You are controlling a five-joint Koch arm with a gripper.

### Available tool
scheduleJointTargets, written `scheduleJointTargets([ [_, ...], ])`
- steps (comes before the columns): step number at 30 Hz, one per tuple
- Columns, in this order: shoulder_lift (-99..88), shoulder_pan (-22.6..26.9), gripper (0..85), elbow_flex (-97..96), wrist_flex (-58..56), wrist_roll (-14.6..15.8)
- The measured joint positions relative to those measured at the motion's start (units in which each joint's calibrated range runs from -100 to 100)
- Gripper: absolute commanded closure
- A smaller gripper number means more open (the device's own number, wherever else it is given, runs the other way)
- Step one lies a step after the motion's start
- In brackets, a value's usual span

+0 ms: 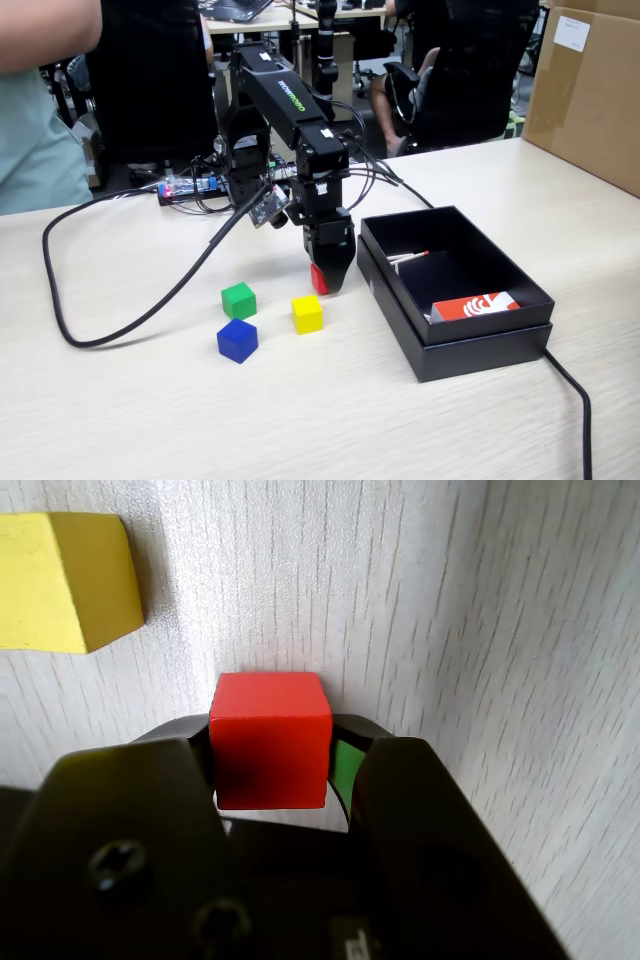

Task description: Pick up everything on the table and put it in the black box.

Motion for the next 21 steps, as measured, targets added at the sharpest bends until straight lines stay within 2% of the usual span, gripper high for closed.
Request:
scheduleJointTargets([
  [10, -17.61, 5.62, 81.7, 14.51, -6.19, 0.2],
  [13, -16.18, 8.01, 81.7, 17.8, -6.74, 0.2],
  [21, -0.78, 9.23, 81.5, 22.55, -7.51, 0.63],
])
